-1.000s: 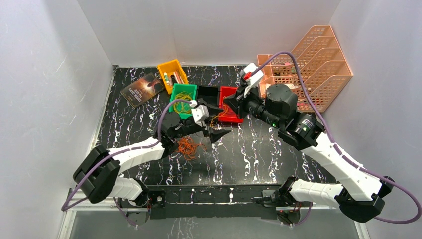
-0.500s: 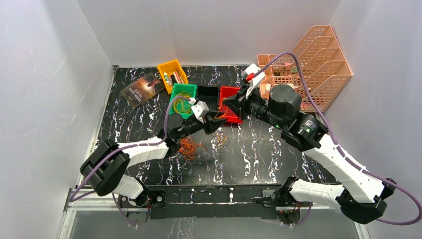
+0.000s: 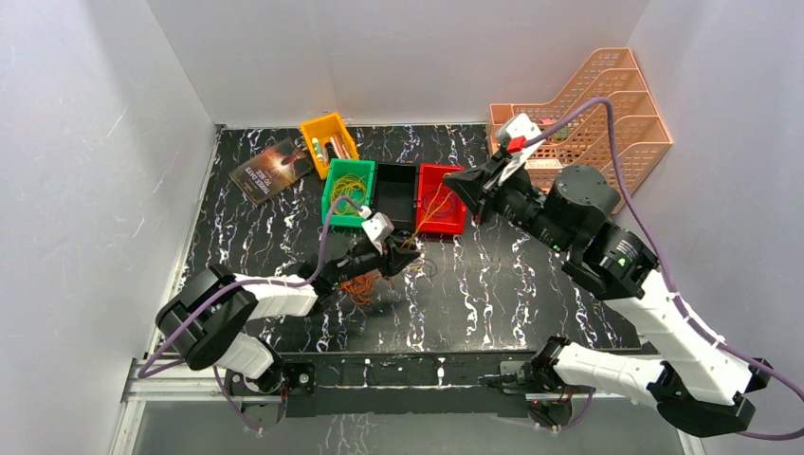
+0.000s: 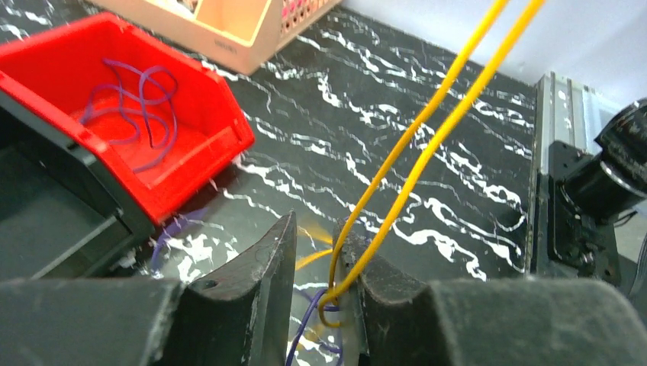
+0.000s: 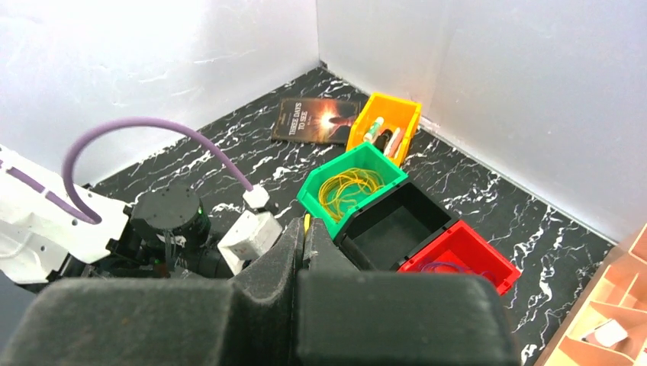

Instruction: Untangle the cables

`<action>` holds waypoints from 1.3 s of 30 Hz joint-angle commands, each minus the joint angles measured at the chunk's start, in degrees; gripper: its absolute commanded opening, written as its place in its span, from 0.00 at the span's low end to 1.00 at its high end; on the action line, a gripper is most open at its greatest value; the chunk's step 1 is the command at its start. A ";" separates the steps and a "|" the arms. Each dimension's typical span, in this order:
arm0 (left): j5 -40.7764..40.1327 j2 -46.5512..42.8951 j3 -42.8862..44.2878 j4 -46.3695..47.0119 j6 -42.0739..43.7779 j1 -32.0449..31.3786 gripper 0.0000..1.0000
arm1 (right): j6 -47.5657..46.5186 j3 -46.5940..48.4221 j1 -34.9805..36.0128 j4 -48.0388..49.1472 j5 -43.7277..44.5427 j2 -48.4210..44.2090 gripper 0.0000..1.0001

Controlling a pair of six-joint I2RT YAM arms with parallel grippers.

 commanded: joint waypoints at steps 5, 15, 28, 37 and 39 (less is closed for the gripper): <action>1.00 2.87 -4.52 2.43 -2.76 -0.06 0.23 | -2.58 5.32 0.11 6.91 2.57 -3.18 0.00; 0.00 6.10 -7.46 2.41 -4.28 -0.11 0.22 | -4.40 8.34 0.08 9.78 6.31 -5.81 0.00; -3.11 3.60 -11.56 2.10 -6.43 -0.11 0.25 | -5.80 12.79 0.08 8.10 9.58 -3.65 0.00; -14.58 -13.27 -14.78 -10.99 -9.38 -0.16 0.59 | -5.28 16.38 0.08 4.71 8.45 5.93 0.00; -19.66 -19.30 -13.80 -18.27 -9.78 -0.20 0.70 | -4.79 16.44 0.08 5.32 9.09 7.72 0.00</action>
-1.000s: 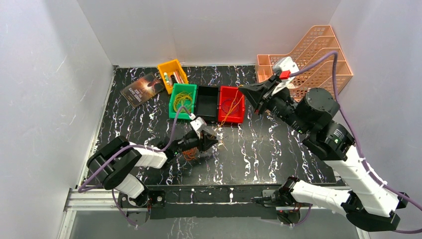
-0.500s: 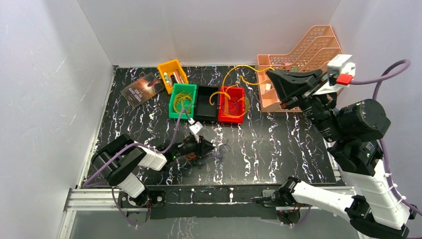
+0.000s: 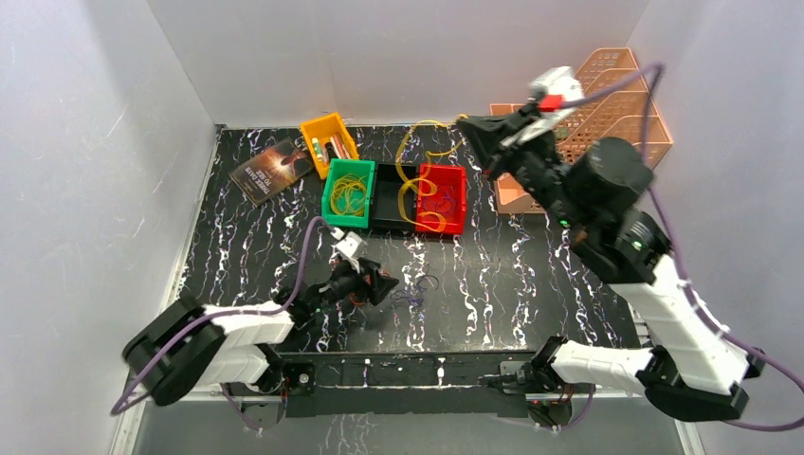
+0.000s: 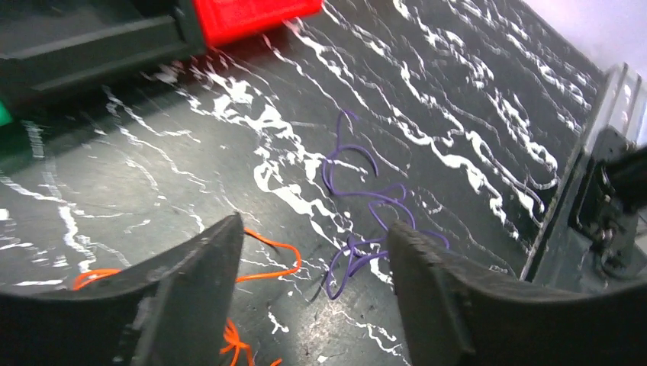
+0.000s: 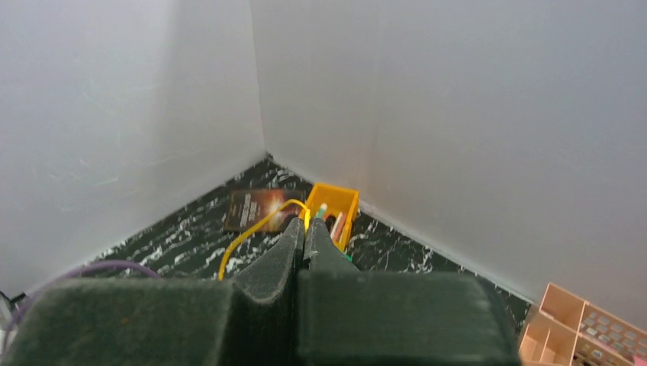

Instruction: Untangle the cables

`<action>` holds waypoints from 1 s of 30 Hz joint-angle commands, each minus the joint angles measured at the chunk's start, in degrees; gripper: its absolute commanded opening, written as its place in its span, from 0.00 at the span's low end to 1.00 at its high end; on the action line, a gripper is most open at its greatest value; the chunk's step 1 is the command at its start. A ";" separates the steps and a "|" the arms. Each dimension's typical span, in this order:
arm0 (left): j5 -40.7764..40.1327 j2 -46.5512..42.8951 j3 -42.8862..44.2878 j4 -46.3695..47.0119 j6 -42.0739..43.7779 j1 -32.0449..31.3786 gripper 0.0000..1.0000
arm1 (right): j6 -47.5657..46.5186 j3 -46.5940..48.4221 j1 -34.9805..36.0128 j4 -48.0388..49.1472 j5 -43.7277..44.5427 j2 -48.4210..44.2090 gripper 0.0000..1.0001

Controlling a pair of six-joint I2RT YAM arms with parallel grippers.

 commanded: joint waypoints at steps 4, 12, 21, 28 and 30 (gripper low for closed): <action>-20.68 -21.21 4.77 -26.88 -3.17 -0.06 0.83 | 1.28 2.56 0.08 1.74 2.48 7.47 0.00; -33.65 -28.09 17.72 -56.14 -5.85 0.39 0.95 | 2.46 6.71 0.08 3.12 2.01 19.43 0.00; -40.71 -24.07 18.62 -67.48 -18.91 0.53 0.98 | 1.88 13.96 -0.88 6.68 1.20 30.93 0.00; -39.79 -24.86 15.10 -67.97 -21.22 0.48 0.98 | 3.46 20.92 -2.36 8.49 -3.19 39.08 0.00; -39.50 -24.78 14.66 -67.98 -21.95 0.48 0.98 | 3.75 21.98 -2.47 9.60 -4.49 42.21 0.00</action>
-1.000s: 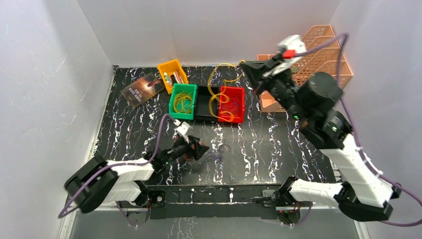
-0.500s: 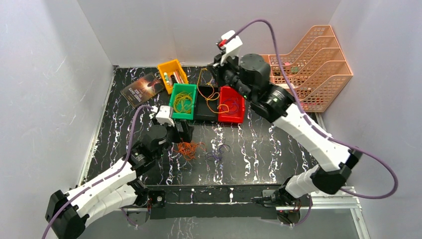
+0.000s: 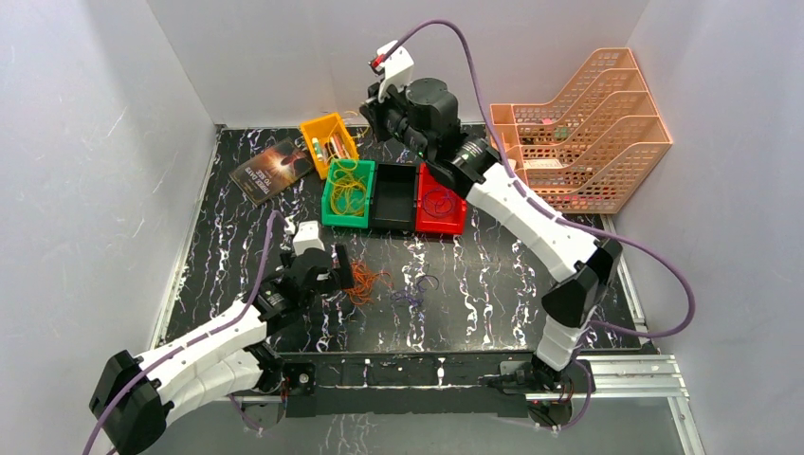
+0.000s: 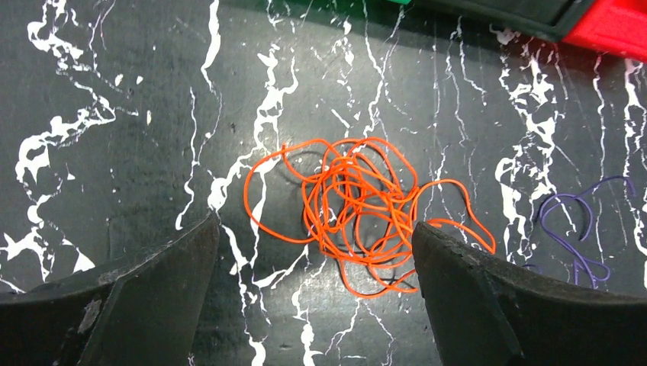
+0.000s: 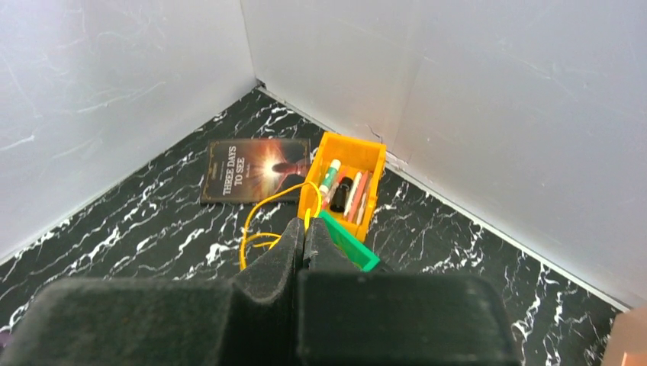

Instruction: Untangle the cables

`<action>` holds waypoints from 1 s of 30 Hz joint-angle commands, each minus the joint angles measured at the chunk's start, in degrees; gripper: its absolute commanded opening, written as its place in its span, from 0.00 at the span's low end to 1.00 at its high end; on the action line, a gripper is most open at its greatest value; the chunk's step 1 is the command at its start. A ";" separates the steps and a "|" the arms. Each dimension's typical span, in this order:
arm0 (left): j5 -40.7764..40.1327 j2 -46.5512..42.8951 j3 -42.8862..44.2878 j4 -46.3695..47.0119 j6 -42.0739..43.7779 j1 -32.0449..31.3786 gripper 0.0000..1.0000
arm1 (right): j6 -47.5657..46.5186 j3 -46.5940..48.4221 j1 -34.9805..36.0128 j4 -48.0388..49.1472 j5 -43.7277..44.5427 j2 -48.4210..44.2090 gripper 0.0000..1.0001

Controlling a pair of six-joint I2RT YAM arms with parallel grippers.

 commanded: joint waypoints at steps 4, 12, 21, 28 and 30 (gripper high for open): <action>-0.74 0.22 -0.75 -2.20 -3.56 0.20 0.98 | 1.48 5.79 -0.70 7.71 -3.48 7.07 0.00; -1.86 4.16 1.88 -4.93 -4.40 0.20 0.98 | 3.97 4.81 -3.50 9.42 -6.32 12.29 0.00; -3.83 3.96 3.39 -6.26 -8.46 0.20 0.98 | 3.90 7.42 -4.30 9.13 -7.07 12.89 0.00; -1.52 1.39 2.83 -3.59 -3.87 0.20 0.98 | 5.14 4.40 -4.81 8.96 -7.95 13.69 0.00; -1.59 1.37 3.64 -4.89 -3.09 0.20 0.98 | 5.39 3.03 -4.87 9.33 -8.12 13.82 0.00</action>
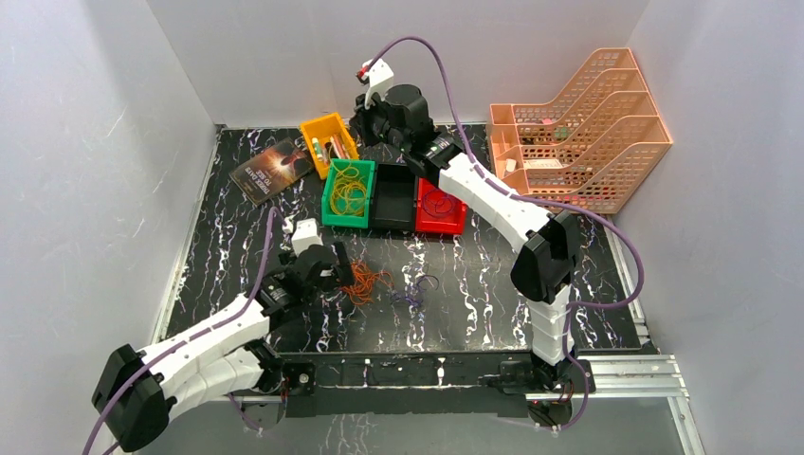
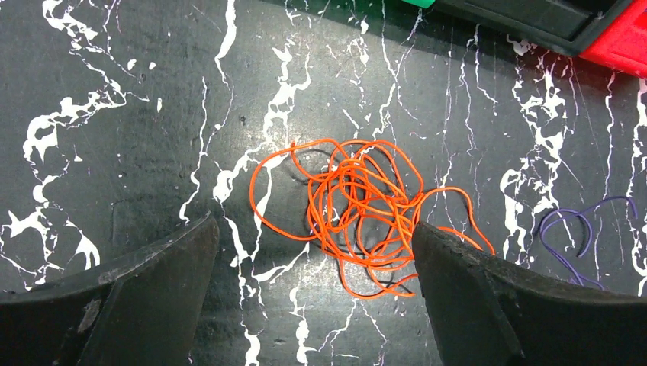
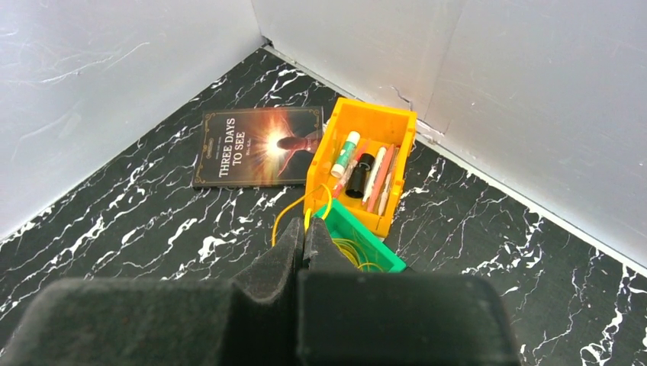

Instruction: Untangle the cables

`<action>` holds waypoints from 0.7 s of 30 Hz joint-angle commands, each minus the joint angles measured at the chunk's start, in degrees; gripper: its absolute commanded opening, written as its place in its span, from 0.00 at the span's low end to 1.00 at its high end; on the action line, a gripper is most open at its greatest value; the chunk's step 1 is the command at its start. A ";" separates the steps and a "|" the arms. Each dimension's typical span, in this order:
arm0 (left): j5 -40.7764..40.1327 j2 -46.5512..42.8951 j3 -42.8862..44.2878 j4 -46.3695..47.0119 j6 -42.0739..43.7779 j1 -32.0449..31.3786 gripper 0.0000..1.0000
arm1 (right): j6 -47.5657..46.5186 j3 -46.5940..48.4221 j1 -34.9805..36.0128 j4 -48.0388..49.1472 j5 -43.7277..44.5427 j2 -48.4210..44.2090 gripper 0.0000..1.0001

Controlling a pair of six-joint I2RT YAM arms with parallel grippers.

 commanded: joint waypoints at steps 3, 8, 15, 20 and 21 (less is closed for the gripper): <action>-2.76 -1.18 4.55 -5.29 2.09 0.22 0.98 | 1.06 -1.67 -0.66 2.99 -0.87 0.32 0.00; -7.75 0.57 12.21 -12.77 3.83 1.34 0.98 | 1.47 -4.07 -1.23 1.45 -0.04 2.24 0.00; 2.48 0.65 17.22 -14.45 8.81 16.51 0.98 | 1.31 -3.64 -1.23 -3.24 0.87 7.18 0.00; 0.99 0.67 19.93 -15.92 11.17 19.00 0.98 | 1.77 -1.64 -1.24 -5.16 -1.61 12.85 0.00; 1.02 0.47 19.94 -15.85 11.49 19.16 0.98 | 1.83 -0.74 -1.22 -5.42 -2.15 14.18 0.00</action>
